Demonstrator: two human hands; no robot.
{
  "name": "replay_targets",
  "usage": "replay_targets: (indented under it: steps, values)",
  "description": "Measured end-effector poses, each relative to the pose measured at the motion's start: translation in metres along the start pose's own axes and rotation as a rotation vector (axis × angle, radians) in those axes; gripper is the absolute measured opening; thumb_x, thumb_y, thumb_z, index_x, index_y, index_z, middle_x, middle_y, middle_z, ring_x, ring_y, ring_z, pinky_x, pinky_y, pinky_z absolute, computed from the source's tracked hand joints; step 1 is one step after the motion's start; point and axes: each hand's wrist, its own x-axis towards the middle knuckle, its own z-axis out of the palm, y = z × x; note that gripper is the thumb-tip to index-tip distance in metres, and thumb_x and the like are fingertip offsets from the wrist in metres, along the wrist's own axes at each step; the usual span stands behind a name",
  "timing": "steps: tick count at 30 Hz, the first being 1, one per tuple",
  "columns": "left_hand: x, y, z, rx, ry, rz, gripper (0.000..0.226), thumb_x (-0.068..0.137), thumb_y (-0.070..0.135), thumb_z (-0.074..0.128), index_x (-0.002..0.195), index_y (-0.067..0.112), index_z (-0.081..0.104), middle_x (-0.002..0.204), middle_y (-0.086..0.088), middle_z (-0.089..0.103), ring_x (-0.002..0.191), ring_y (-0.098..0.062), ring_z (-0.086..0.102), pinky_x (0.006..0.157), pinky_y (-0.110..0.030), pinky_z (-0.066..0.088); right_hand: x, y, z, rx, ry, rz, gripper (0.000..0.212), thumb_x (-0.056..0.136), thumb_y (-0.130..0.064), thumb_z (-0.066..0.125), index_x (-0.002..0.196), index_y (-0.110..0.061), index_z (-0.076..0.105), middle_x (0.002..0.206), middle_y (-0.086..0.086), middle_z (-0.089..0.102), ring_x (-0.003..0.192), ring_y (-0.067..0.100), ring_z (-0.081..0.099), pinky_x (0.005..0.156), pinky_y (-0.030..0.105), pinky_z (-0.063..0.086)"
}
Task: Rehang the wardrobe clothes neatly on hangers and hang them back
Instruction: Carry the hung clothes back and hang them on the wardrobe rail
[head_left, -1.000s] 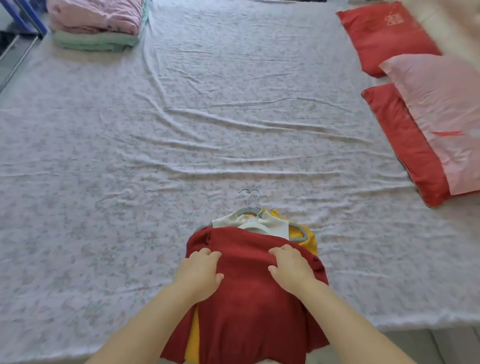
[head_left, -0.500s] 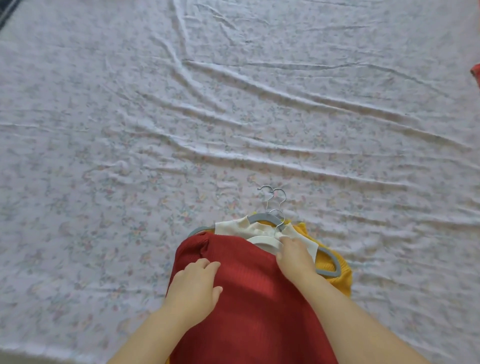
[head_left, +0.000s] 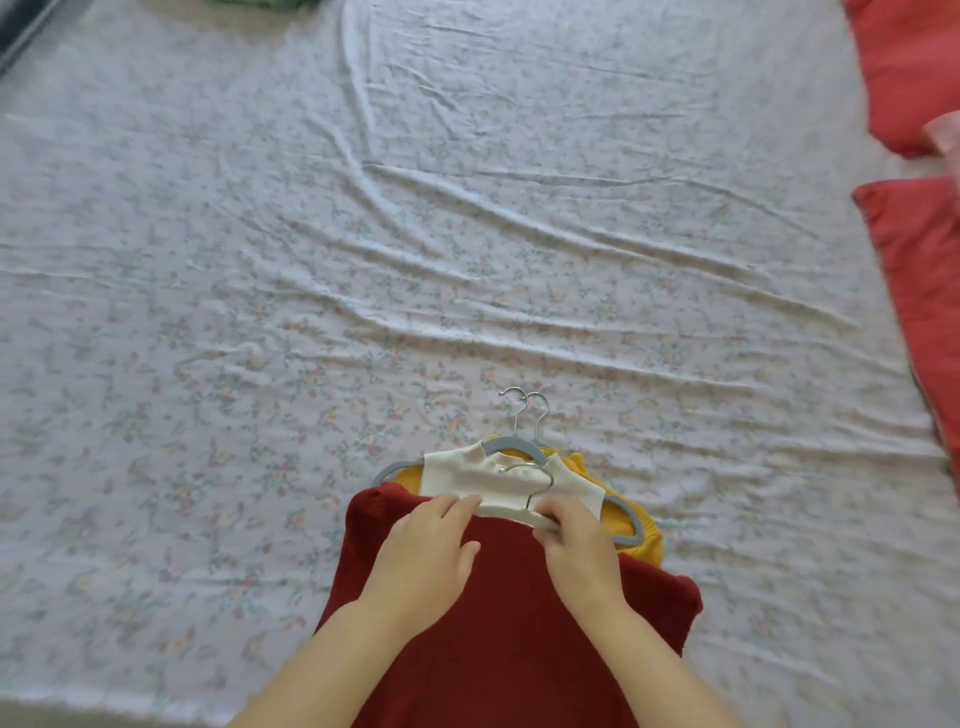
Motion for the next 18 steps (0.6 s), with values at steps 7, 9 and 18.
replay_targets:
  steps: [7,9,18]
  values:
    - [-0.063,0.014,-0.040,-0.073,0.092,0.171,0.045,0.090,0.035,0.052,0.134,0.028,0.043,0.127,0.013,0.051,0.119,-0.008,0.043,0.102,-0.019,0.027,-0.102,-0.072,-0.020,0.092,0.071,-0.039,0.027,0.078,-0.008,0.065,0.071,-0.033,0.058,0.071,-0.012,0.062,0.071,0.000,0.055,0.060,0.016,0.039]
    - [-0.085,0.009,-0.052,-0.109,0.146,0.183,0.041,0.089,0.032,0.054,0.130,0.028,0.048,0.122,0.011,0.056,0.115,-0.009,0.047,0.100,-0.020,0.029,-0.123,-0.090,-0.023,0.121,0.091,-0.070,0.030,0.077,-0.010,0.068,0.068,-0.036,0.058,0.070,-0.012,0.063,0.071,0.000,0.056,0.059,0.017,0.041]
    - [-0.190,-0.003,-0.096,-0.401,0.431,-0.085,0.031,0.085,0.018,0.060,0.105,0.041,0.064,0.099,0.021,0.064,0.096,0.004,0.056,0.085,-0.014,0.040,-0.174,-0.143,-0.012,0.111,-0.001,-0.387,0.045,0.072,-0.005,0.071,0.070,-0.049,0.061,0.078,-0.021,0.066,0.077,-0.005,0.059,0.067,0.014,0.045]
